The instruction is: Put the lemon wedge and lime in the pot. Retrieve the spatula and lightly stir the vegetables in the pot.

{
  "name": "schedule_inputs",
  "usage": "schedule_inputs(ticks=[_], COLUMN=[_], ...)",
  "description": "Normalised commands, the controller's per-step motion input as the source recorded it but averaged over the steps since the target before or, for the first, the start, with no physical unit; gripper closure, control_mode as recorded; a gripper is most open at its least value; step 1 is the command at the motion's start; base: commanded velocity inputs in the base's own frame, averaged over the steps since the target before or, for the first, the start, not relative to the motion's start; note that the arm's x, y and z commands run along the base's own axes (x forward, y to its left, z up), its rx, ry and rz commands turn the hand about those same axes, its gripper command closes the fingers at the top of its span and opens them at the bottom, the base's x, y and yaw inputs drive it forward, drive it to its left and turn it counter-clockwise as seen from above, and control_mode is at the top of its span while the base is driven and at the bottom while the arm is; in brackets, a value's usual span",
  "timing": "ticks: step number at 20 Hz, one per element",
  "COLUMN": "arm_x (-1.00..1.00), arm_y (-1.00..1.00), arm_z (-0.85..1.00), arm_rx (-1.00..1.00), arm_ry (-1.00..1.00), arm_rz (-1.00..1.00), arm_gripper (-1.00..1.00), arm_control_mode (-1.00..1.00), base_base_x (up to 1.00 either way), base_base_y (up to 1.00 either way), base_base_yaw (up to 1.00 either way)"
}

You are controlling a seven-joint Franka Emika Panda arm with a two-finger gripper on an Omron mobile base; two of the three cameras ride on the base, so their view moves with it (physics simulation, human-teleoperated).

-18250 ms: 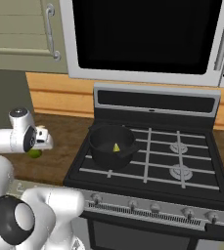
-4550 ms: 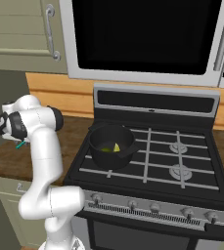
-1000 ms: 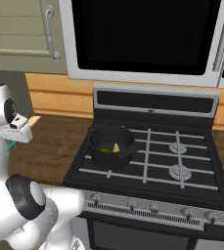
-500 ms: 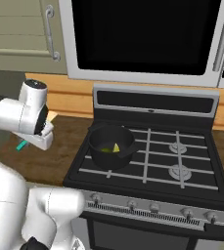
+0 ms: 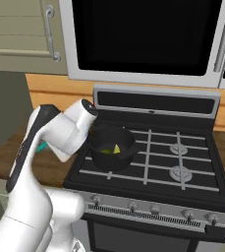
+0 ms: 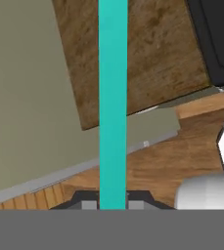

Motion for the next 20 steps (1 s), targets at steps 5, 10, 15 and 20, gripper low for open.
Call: schedule_inputs(ticks=[5, 10, 15, 20], arm_x=[0.24, 0.29, 0.21, 0.25], arm_y=[-0.22, -0.31, -0.28, -0.22], arm_z=[0.02, 0.17, 0.05, 0.00], arm_rx=[0.21, 0.31, 0.21, 0.10], arm_ry=[0.15, 0.30, 0.34, 0.34], arm_rz=[-0.04, -0.07, -0.07, -0.03], arm_gripper=[1.00, 1.00, 1.00, 1.00], arm_control_mode=[-1.00, -1.00, -1.00, -1.00], base_base_x=[0.00, 0.00, 0.00, 0.00], base_base_y=[0.00, 0.00, 0.00, 0.00], base_base_yaw=[0.00, 0.00, 0.00, 0.00])
